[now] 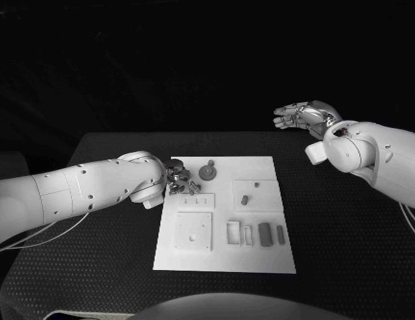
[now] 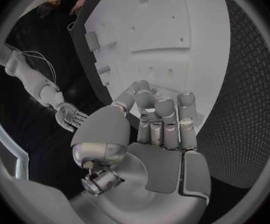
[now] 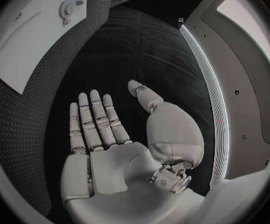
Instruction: Assemble the parts on the task board
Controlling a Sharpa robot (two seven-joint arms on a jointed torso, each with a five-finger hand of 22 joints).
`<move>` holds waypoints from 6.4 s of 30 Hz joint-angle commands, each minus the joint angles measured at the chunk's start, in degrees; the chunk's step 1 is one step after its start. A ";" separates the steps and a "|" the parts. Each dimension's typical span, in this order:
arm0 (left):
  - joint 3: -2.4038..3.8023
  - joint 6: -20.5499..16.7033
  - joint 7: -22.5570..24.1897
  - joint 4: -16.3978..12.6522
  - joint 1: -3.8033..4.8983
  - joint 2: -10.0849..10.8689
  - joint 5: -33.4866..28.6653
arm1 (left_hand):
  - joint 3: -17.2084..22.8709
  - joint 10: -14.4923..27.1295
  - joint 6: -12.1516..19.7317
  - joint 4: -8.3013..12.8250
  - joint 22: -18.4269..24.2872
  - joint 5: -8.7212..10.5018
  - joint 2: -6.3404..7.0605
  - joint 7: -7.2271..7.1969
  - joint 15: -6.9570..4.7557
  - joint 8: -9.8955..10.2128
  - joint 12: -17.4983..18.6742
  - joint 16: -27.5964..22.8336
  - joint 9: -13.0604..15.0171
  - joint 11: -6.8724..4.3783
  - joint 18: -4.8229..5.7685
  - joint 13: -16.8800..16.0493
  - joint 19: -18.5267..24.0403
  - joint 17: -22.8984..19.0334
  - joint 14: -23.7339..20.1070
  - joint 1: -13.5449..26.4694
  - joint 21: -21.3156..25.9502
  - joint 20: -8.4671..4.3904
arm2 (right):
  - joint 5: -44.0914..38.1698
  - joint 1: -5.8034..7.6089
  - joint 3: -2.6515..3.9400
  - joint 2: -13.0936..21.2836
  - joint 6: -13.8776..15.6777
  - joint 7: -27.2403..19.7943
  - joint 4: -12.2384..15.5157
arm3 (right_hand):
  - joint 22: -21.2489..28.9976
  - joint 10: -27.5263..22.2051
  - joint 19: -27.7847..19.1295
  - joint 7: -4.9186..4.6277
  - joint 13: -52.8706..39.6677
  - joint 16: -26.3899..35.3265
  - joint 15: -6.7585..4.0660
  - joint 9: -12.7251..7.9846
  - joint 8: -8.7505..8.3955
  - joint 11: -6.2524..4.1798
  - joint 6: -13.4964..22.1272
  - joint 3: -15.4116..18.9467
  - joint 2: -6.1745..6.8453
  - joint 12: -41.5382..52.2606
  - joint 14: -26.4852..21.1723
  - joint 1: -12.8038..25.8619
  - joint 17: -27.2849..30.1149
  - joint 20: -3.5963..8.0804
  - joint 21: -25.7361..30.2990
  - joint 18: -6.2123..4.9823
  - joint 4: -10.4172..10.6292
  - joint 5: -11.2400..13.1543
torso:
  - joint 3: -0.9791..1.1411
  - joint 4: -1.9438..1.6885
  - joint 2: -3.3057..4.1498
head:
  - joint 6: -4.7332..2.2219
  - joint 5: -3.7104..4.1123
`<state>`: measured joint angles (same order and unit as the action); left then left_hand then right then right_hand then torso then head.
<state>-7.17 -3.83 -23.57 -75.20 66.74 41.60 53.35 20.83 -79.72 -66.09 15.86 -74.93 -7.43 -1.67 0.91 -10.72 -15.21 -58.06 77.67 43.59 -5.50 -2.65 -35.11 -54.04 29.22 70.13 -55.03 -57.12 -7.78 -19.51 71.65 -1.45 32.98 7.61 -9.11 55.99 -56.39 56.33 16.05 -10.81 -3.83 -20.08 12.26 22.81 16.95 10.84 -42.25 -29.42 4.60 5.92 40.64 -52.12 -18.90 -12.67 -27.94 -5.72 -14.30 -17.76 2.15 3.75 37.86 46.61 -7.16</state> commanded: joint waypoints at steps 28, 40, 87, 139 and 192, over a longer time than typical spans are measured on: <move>0.36 0.98 2.96 9.41 6.60 1.13 5.49 | 4.14 9.05 7.09 -1.03 2.64 4.22 9.84 4.09 5.28 3.34 14.22 -13.73 -1.43 3.90 2.48 6.46 6.63 -5.16 -8.58 3.10 10.07 -3.47 | 0.04 -0.03 0.03 0.34 -0.64 -0.56 -0.14 | -0.19 0.40 -0.31 -1.77 -0.09 0.30 0.30 -0.11 0.16 0.08 0.18 -0.14 0.04 -0.30 -0.27 0.40 0.06 0.00 0.38 0.34 0.01 -0.16 | -0.06 0.00 0.07 | -1.80 -1.02; -0.55 -2.43 1.27 11.43 3.42 0.65 13.77 | 7.82 11.99 9.68 -9.97 3.73 4.62 18.16 5.42 9.17 3.43 22.01 -20.48 -0.53 5.76 1.49 9.52 10.33 -6.82 -11.94 8.19 14.90 0.50 | -0.98 -0.06 0.03 0.61 -0.28 -0.72 -0.07 | -0.27 0.44 -0.28 -1.80 -0.09 0.28 0.34 -0.13 0.18 0.10 0.16 -0.20 0.04 -0.37 -0.26 0.25 0.06 0.01 0.39 0.34 -0.13 -0.14 | -0.05 -0.04 0.09 | -1.90 -0.99; -1.54 2.60 -0.32 15.59 -0.08 -3.58 18.63 | 6.67 7.86 6.63 -17.99 1.43 4.60 17.05 3.29 7.96 -3.24 22.55 -19.35 1.29 3.95 0.89 7.56 8.55 -3.50 -9.50 8.34 14.91 -0.37 | -1.08 -0.14 0.03 0.49 -0.42 -0.71 0.06 | -0.45 0.58 -0.21 -1.88 -0.10 0.25 0.40 -0.18 0.23 0.11 0.11 -0.25 -0.01 -0.52 -0.24 0.17 0.07 0.00 0.45 0.38 -0.25 -0.08 | 0.02 0.06 0.12 | -1.62 -0.60; -1.39 0.95 1.97 16.17 -1.10 -3.31 9.17 | 0.47 8.22 9.80 -2.50 -0.90 1.93 -1.20 4.68 8.95 -3.89 27.46 -23.02 -4.80 5.20 2.06 6.93 8.72 -2.00 -10.05 -3.60 18.62 0.43 | -1.09 -0.26 0.03 0.33 -0.69 -0.57 0.07 | -0.59 0.70 -0.21 -1.94 -0.10 0.23 0.40 -0.24 0.25 0.11 0.10 -0.24 -0.04 -0.67 -0.26 0.25 0.09 0.02 0.55 0.41 -0.25 -0.16 | 0.00 0.03 0.05 | -1.47 -0.12; 1.02 37.07 17.74 11.93 4.08 3.05 -53.75 | 0.97 8.86 12.03 0.61 -1.06 3.72 -5.61 5.69 9.53 -4.22 31.24 -23.84 -7.18 6.13 2.65 7.47 12.06 -0.86 -11.02 -1.66 20.53 1.65 | -28.32 -2.71 -0.08 -0.24 -2.10 -3.09 5.63 | -1.74 7.16 4.64 1.14 -1.74 -3.03 -0.93 -0.63 1.55 -2.07 -2.17 -2.65 1.52 1.00 4.50 -10.98 -1.74 0.48 1.50 -1.15 -2.38 6.85 | 0.17 0.09 0.05 | -6.51 0.03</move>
<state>-6.15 26.28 -8.81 -62.85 70.85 44.66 4.52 21.95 -71.03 -53.91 16.41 -74.90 -3.92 -6.83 6.72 -1.22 -18.86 -27.00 54.17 36.40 0.52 -0.87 -27.71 -42.27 28.31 59.37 -56.65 -36.93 -4.40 -45.33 68.96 -1.54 32.95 8.25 -11.36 61.36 -58.25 63.08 20.37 -10.13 -5.43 -22.92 11.46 22.23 18.29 8.70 -44.36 -31.96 6.26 6.68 44.77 -62.54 -20.47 -12.21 -26.60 -5.83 -16.68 -11.09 2.27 3.85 37.87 40.35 -6.98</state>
